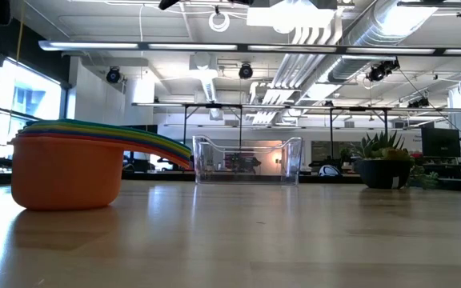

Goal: Nest measuring cups in basket
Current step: Stack the dark blue measuring cup on top of the light blue measuring cup

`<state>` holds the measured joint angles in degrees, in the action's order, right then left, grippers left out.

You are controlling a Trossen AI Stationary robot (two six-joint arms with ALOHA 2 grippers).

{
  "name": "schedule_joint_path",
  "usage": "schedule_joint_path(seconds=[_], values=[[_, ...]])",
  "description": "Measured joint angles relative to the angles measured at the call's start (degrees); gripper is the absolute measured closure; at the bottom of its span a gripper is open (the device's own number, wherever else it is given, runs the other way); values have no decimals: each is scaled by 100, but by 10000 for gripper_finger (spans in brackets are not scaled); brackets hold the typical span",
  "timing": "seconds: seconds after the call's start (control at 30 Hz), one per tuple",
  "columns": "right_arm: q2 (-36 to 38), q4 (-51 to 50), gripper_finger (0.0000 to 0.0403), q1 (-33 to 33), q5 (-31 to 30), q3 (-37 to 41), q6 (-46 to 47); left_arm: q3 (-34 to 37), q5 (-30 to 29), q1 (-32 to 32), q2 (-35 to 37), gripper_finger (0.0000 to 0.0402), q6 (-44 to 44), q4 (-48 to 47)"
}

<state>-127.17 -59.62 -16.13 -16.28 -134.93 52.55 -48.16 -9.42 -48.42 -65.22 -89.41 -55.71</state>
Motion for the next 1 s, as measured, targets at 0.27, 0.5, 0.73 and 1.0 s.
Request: schedule_joint_path(seconds=[0.27,0.5,0.73,1.0], values=[[0,-62,261,87,239,0,-360,0,-209,33,-667,262,104,515],[0,-107,261,123,304,2,-506,0,-201,33,-1256,263,108,1064],[0,-226,261,143,302,0,-521,0,-36,37,-1764,261,109,1571],[0,-273,261,143,282,0,-633,0,31,39,-2138,261,5,1841]])
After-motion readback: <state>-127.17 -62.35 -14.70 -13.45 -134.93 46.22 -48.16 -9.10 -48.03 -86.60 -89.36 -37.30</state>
